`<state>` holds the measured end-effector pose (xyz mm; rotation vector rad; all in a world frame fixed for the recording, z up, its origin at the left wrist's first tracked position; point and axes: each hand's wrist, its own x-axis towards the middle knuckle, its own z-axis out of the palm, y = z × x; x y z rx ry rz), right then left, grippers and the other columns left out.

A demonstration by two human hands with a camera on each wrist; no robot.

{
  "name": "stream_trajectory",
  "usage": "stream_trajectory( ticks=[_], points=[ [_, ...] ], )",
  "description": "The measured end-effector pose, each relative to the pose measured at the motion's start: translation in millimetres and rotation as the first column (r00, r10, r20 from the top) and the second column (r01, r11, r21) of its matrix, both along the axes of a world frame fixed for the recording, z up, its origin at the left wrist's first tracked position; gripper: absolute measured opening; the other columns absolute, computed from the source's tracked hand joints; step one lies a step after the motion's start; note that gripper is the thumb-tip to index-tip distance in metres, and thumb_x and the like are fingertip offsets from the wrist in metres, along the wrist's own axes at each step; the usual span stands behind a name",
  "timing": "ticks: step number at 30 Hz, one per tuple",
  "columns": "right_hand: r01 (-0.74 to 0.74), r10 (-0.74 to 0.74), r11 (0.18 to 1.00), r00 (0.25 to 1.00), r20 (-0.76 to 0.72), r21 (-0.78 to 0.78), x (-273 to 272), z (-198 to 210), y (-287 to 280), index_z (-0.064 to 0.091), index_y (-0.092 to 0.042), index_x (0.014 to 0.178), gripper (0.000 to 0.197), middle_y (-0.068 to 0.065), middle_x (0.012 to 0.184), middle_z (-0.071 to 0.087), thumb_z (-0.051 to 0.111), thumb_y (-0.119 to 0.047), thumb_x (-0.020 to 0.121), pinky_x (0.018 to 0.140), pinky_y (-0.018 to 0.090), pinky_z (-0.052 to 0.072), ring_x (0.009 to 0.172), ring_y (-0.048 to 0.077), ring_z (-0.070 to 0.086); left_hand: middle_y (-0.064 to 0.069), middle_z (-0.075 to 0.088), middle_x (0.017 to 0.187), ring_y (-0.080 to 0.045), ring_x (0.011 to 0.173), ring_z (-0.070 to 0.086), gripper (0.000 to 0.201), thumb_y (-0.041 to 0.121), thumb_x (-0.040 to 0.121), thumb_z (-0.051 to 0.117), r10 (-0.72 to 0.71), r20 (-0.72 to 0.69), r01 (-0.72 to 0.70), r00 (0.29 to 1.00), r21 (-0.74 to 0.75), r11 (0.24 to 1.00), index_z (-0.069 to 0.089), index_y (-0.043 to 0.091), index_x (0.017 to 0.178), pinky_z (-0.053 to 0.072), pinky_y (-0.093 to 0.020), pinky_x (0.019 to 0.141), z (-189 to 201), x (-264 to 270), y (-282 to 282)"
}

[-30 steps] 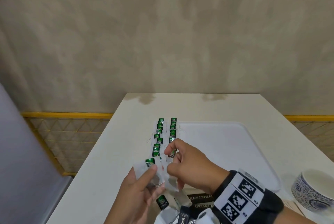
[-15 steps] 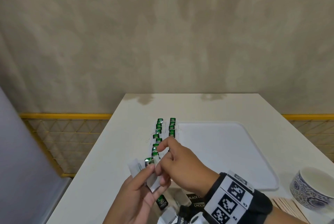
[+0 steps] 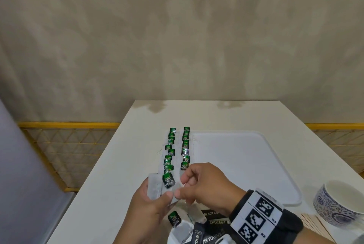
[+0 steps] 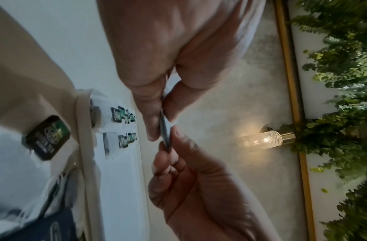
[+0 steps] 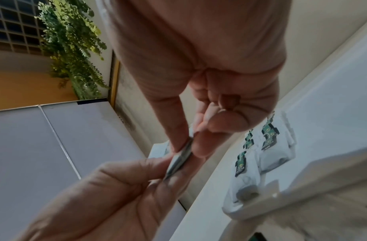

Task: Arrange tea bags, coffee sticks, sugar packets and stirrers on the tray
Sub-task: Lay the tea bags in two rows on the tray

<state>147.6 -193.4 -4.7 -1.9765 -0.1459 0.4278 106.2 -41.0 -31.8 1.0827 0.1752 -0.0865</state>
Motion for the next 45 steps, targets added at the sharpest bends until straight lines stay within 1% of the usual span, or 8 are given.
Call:
stream_trajectory(
  ticks=[8,13,18,21,25,31,38,45],
  points=[
    [-0.028,0.038,0.995,0.994,-0.106,0.092,1,-2,-4,0.062,-0.007,0.099,0.027,0.003,0.07,0.067,0.079,-0.004,0.077,0.047,0.016,0.043,0.056,0.013,0.065,-0.026,0.072,0.082,-0.035,0.064,0.071,0.019,0.002,0.097,0.044,0.195,-0.14,-0.216,0.971,-0.153,0.964,0.059,-0.006,0.105,0.057,-0.035,0.046,8,4,1],
    [0.096,-0.103,0.994,0.97,-0.22,-0.045,25,-8,-16,0.067,-0.004,0.092,0.008,0.01,0.085,0.073,0.07,-0.006,0.085,0.045,0.018,0.039,0.052,0.009,0.061,-0.032,0.064,0.101,-0.035,0.067,0.072,0.019,-0.005,0.095,0.045,0.357,-0.184,-0.383,0.916,-0.134,0.914,0.052,-0.009,0.113,0.058,-0.044,0.065,-5,12,15],
    [0.083,-0.15,0.97,0.943,-0.295,-0.228,47,-7,-23,0.062,-0.001,0.106,0.017,0.008,0.066,0.062,0.062,-0.011,0.092,0.029,0.017,0.026,0.03,0.005,0.048,-0.033,0.062,0.106,-0.037,0.068,0.072,0.025,-0.007,0.095,0.044,0.349,-0.205,-0.38,0.914,-0.14,0.914,0.049,-0.009,0.119,0.056,-0.049,0.064,-4,11,18],
    [0.025,-0.121,0.952,0.946,-0.3,-0.305,57,-15,-16,0.061,-0.008,0.09,0.006,0.007,0.068,0.064,0.062,-0.014,0.092,0.031,0.017,0.032,0.037,0.007,0.051,-0.034,0.062,0.108,-0.039,0.073,0.071,0.027,-0.008,0.095,0.044,0.35,-0.214,-0.381,0.912,-0.127,0.916,0.048,-0.009,0.122,0.056,-0.051,0.064,-5,12,19],
    [-0.018,-0.121,0.932,0.926,-0.358,-0.362,66,-26,-8,0.051,-0.013,0.071,0.023,0.006,0.065,0.058,0.058,-0.014,0.093,0.032,0.017,0.031,0.047,0.01,0.051,-0.033,0.062,0.108,-0.038,0.073,0.072,0.028,-0.008,0.095,0.043,0.347,-0.215,-0.379,0.913,-0.128,0.917,0.048,-0.009,0.122,0.057,-0.048,0.065,-5,12,21],
    [-0.061,-0.09,0.915,0.932,-0.352,-0.398,68,-29,-6,0.06,-0.011,0.077,0.016,0.008,0.079,0.064,0.058,-0.017,0.092,0.047,0.021,0.036,0.066,0.018,0.058,-0.031,0.063,0.106,-0.039,0.071,0.072,0.027,-0.008,0.095,0.043,0.33,-0.209,-0.361,0.921,-0.135,0.923,0.049,-0.007,0.121,0.058,-0.047,0.064,-7,12,23],
    [-0.025,-0.067,0.883,0.981,-0.18,-0.469,60,-28,-10,0.051,-0.015,0.065,0.021,-0.001,0.061,0.052,0.066,-0.013,0.08,0.043,0.017,0.033,0.048,0.012,0.048,-0.035,0.058,0.11,-0.051,0.091,0.063,0.018,-0.007,0.095,0.042,0.241,-0.241,-0.279,0.94,-0.138,0.95,0.05,-0.011,0.111,0.055,-0.054,0.063,-4,13,23],
    [-0.081,0.081,0.997,0.988,-0.135,0.005,27,0,1,0.064,-0.019,0.081,0.024,-0.002,0.079,0.069,0.067,-0.042,0.086,0.052,0.019,0.04,0.057,0.009,0.058,-0.028,0.069,0.095,-0.042,0.084,0.068,0.017,-0.009,0.092,0.048,0.179,-0.174,-0.186,0.968,-0.023,0.982,0.059,-0.004,0.104,0.06,-0.032,0.054,-11,14,12]
  ],
)
